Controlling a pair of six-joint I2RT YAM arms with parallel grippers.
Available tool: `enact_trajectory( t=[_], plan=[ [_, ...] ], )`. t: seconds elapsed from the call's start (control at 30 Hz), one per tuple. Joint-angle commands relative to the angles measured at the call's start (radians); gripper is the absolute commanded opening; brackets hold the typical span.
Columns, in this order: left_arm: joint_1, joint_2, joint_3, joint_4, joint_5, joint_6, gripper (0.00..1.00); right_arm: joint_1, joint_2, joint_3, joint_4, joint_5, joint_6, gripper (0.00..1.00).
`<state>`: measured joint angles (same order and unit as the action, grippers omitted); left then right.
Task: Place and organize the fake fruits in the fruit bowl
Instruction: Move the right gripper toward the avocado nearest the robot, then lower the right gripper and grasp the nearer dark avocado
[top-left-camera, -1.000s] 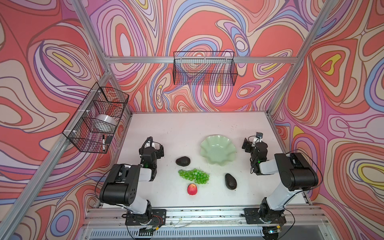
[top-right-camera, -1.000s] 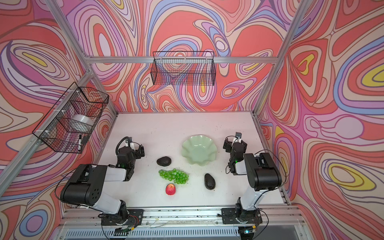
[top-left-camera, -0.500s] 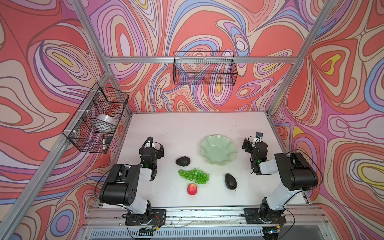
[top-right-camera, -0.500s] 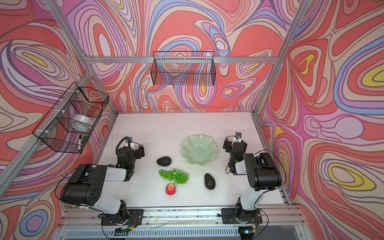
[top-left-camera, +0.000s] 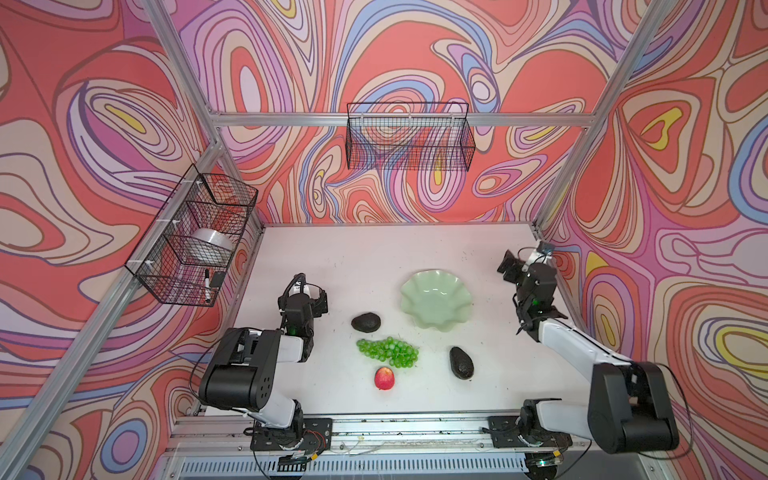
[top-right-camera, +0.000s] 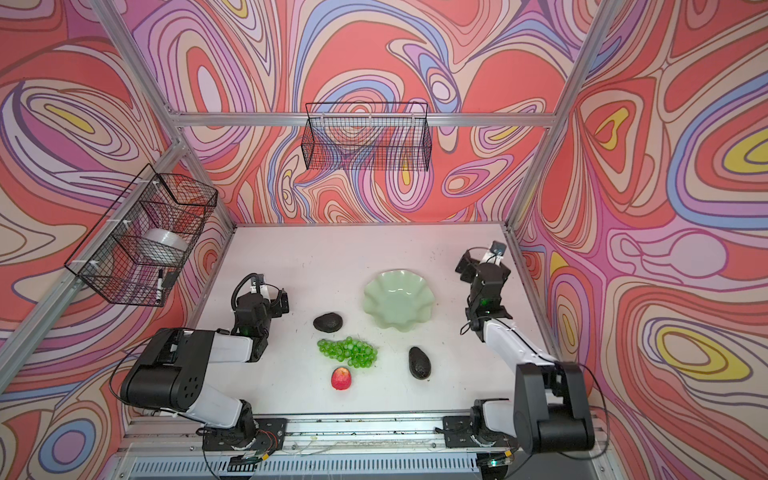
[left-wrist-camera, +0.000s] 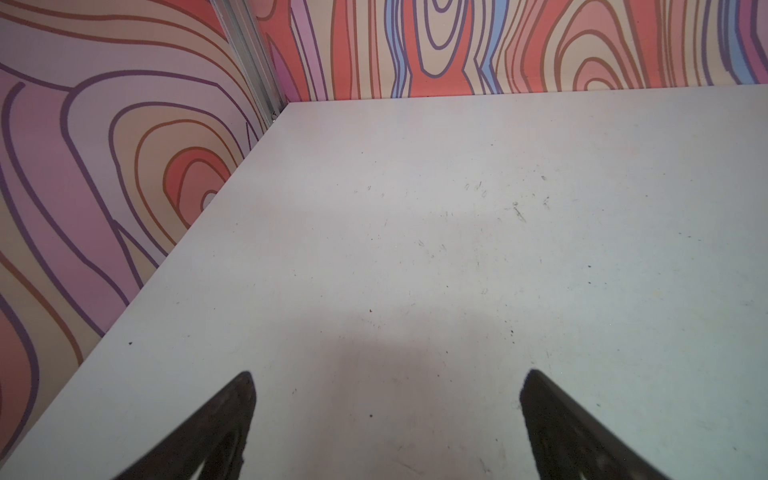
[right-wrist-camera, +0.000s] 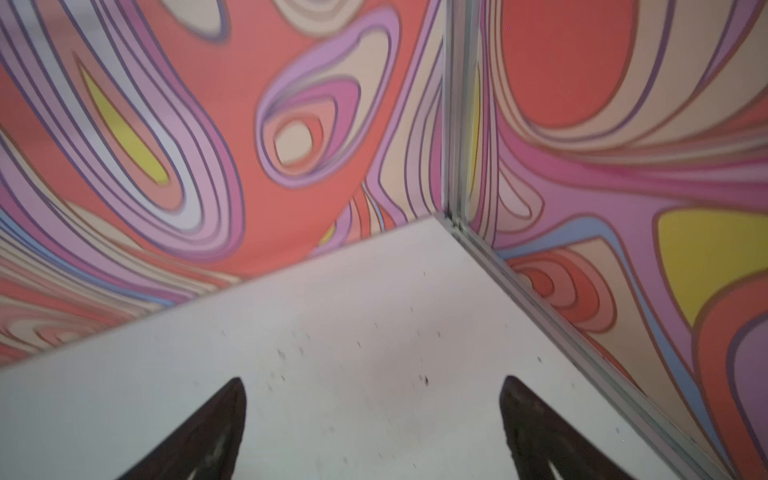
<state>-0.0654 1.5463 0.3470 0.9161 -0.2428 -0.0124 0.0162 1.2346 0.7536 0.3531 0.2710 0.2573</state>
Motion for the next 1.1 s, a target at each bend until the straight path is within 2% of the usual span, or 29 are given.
enact_trajectory(
  t=[0.0,0.07,0.13,0.33,0.47,0.6,0.7,0.83,0.97,1.07],
  plan=[
    [0.003,0.002,0.014,0.015,-0.001,-0.008,1.0,0.003,-0.056,0.13,-0.463,-0.128,0.118,0.98],
    [0.003,0.002,0.015,0.014,-0.001,-0.008,1.0,0.003,-0.082,0.12,-0.526,-0.26,0.09,0.98],
    [0.003,0.002,0.015,0.015,0.0,-0.008,1.0,0.007,-0.131,0.125,-0.651,-0.338,0.099,0.96],
    [0.003,0.003,0.015,0.015,-0.002,-0.008,1.0,0.097,-0.302,0.19,-1.152,-0.314,0.117,0.94],
    [0.003,0.003,0.015,0.015,0.0,-0.008,1.0,0.22,-0.395,0.136,-1.311,-0.296,0.218,0.89],
    [0.004,0.002,0.015,0.015,0.0,-0.008,1.0,0.469,-0.357,0.184,-1.393,-0.182,0.358,0.87],
    [0.003,0.002,0.015,0.015,0.0,-0.008,1.0,0.589,-0.318,0.143,-1.411,-0.139,0.453,0.86],
    [0.003,0.004,0.015,0.014,-0.001,-0.009,1.0,0.732,-0.314,0.049,-1.343,-0.135,0.58,0.86],
    [0.004,0.002,0.015,0.015,-0.001,-0.008,1.0,0.889,-0.227,0.017,-1.28,-0.092,0.668,0.86],
    [0.003,0.003,0.015,0.015,0.0,-0.008,1.0,0.938,-0.138,-0.008,-1.215,-0.065,0.716,0.86]
  ],
)
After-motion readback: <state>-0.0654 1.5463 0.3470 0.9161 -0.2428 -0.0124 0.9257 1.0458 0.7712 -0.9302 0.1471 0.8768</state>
